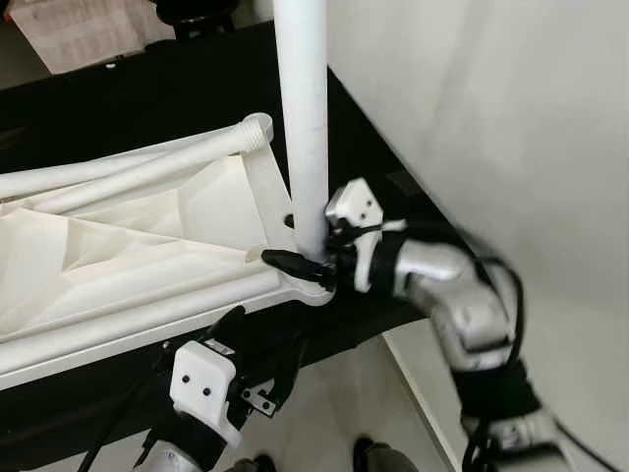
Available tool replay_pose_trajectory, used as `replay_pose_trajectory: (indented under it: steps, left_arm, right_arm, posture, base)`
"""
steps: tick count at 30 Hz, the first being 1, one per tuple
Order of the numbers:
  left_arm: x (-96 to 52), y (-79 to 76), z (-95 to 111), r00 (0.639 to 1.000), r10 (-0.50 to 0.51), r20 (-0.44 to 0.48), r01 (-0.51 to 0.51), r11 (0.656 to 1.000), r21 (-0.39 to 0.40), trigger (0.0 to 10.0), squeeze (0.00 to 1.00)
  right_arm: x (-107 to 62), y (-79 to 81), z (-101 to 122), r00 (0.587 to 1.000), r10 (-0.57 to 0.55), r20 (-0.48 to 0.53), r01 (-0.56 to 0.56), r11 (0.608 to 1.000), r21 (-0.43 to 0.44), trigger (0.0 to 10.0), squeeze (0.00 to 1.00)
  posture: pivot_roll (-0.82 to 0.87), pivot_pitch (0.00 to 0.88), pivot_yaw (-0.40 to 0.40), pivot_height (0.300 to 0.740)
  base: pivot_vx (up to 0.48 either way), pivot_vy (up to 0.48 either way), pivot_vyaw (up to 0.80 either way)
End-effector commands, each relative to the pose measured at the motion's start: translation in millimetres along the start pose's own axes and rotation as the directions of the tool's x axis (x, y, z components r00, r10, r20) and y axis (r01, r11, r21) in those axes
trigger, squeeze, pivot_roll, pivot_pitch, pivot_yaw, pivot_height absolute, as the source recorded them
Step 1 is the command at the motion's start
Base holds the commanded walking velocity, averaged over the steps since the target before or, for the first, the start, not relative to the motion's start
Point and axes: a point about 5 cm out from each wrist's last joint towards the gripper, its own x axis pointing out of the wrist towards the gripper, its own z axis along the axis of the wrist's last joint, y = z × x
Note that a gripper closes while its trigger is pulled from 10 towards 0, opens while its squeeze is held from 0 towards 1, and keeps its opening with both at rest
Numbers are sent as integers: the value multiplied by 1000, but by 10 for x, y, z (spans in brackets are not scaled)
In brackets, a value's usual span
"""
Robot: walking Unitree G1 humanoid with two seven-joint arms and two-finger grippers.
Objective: Building children table
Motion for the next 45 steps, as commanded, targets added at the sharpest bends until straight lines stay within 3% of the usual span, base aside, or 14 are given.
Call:
replay_pose_trajectory:
  steps: [1, 2, 3, 12, 13, 26, 29, 30, 31, 32, 34, 42, 43, 45]
  left_arm:
    - [-32, -7, -38, 1000, 3, -24, -4, 1000, -9, 10000, 0]
    - [-34, -9, -35, 1000, 4, -24, -4, 1000, -10, 10000, 0]
    - [-39, -11, -30, 1000, 5, -23, -5, 1000, -10, 10000, 0]
    - [-68, -30, -11, 1000, 5, -27, -5, 1000, -9, 10000, 0]
    - [-75, -38, -10, 1000, 3, -29, -4, 1000, -10, 10000, 0]
    - [-84, -68, 0, 1000, -1, -29, 0, 1000, -19, 10000, 0]
    - [-87, -69, 5, 1000, -1, -27, 0, 1000, -18, 10000, 0]
    - [-93, -57, 6, 1000, 0, -28, -1, 1000, -16, 10000, 0]
    - [-93, -57, 6, 1000, 0, -28, -1, 1000, -16, 10000, 0]
    - [-99, -46, 10, 1000, 1, -28, -1, 1000, -14, 10000, 0]
    - [-99, -28, 3, 1000, 0, -29, 0, 1000, -12, 10000, 0]
    - [-61, -4, -22, 1000, -6, -30, 6, 1000, -5, 10000, 0]
    - [-59, 3, -25, 1000, 2, -29, -2, 1000, -1, 10000, 0]
    - [-56, 11, -25, 1000, 16, -25, -16, 1000, 4, 10000, 0]
  right_arm:
    - [-7, -11, -42, 995, 102, 0, -102, 995, -9, 10000, 1000]
    - [-18, -60, -16, 990, 142, -9, -142, 989, -25, 10000, 1000]
    - [-15, -106, 20, 980, 200, -13, -201, 979, -30, 10000, 0]
    - [49, -292, 39, 919, 392, -42, -392, 920, 13, 10000, 0]
    - [53, -288, 33, 906, 422, -42, -421, 906, 29, 0, 0]
    - [-64, -258, -162, 945, 319, -65, -318, 948, 27, 0, 0]
    - [-69, -52, -494, 991, -3, -131, 22, 989, 144, 0, 0]
    - [-103, 26, -723, 843, -463, -276, 512, 847, 144, 0, 0]
    - [-103, 26, -723, 843, -463, -276, 512, 847, 144, 0, 0]
    - [-257, 251, -877, 686, -611, -394, 706, 689, 161, 0, 0]
    - [-329, 381, -938, 606, -655, -452, 776, 612, 153, 0, 0]
    - [-192, 303, -893, 666, -618, -417, 726, 666, 171, 0, 0]
    - [-123, 233, -834, 720, -583, -378, 677, 709, 195, 10000, 0]
    - [-48, 129, -701, 804, -527, -274, 591, 758, 276, 10000, 0]
  posture:
    - [-28, 276, 37, 740]
    - [-25, 276, 37, 740]
    - [-11, 279, 39, 740]
    - [22, 287, 42, 740]
    - [30, 291, 40, 740]
    - [13, 295, 28, 740]
    - [13, 307, 7, 740]
    - [9, 314, 8, 740]
    - [9, 314, 8, 740]
    - [3, 321, 9, 740]
    - [-16, 316, 29, 740]
    - [-7, 286, 26, 740]
    - [-7, 287, 24, 740]
    - [-6, 282, 24, 740]
  base:
    - [0, 0, 0]
    - [0, 0, 0]
    - [0, 0, 0]
    - [0, 0, 0]
    - [0, 0, 0]
    - [0, 0, 0]
    - [0, 0, 0]
    - [0, 0, 0]
    - [0, 0, 0]
    - [0, 0, 0]
    - [0, 0, 0]
    - [0, 0, 0]
    - [0, 0, 0]
    - [0, 0, 0]
